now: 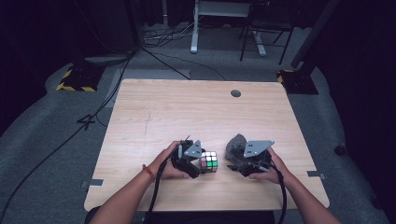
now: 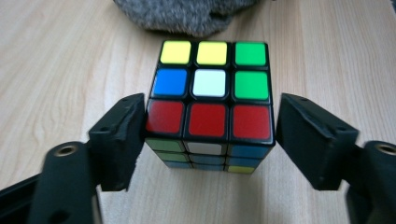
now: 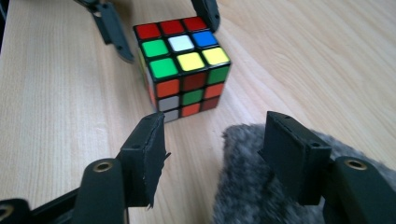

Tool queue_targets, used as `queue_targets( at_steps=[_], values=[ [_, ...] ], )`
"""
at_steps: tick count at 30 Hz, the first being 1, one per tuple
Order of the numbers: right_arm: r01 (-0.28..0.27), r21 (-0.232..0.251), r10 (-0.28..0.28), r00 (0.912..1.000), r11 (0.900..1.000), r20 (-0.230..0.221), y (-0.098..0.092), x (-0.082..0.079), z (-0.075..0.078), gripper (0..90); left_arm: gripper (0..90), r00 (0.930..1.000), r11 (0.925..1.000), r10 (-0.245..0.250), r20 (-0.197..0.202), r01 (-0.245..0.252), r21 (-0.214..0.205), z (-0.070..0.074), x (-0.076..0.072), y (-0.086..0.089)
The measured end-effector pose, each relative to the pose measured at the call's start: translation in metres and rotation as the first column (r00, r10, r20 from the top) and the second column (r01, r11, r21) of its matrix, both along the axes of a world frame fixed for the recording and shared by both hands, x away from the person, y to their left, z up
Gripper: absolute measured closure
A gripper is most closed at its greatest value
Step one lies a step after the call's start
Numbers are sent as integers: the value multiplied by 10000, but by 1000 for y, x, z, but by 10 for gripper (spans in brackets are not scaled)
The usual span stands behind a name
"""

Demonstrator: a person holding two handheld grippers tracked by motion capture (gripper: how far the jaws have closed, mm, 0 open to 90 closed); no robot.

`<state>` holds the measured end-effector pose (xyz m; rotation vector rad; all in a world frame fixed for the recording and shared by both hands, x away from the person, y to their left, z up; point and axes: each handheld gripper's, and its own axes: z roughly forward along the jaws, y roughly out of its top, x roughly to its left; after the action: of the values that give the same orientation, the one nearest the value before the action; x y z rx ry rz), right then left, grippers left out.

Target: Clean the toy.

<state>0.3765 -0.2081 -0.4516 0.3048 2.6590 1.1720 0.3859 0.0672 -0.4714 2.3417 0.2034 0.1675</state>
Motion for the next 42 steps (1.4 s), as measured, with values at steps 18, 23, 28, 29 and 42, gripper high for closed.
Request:
queue_targets(
  at_steps=[18, 23, 28, 29, 42],
  values=[
    [-301, -271, 297, 9995, 9992, -141, 26, -6, -14, 422, 240, 9999, 10000, 70, -93, -70, 71, 1, 0, 1],
    [-406, -301, 398, 9989, 9987, -248, 29, -6, -16, 430, 300, 9997, 9998, 133, 191, -131, -127, 5, -1, 2],
    [-422, -255, 418, 9990, 9988, -128, 29, -7, -15, 453, 315, 9985, 9999, 128, 534, -125, -68, 8, -4, 2],
    [-389, -200, 387, 9992, 9990, -115, 29, -7, -15, 461, 316, 9987, 9998, 163, 475, -159, -88, 8, -4, 3],
    [-1, -264, 4, 9999, 9997, 126, 32, -5, -16, 576, 236, 9998, 9990, -93, -180, 101, 432, 9, -9, 2]
  ],
)
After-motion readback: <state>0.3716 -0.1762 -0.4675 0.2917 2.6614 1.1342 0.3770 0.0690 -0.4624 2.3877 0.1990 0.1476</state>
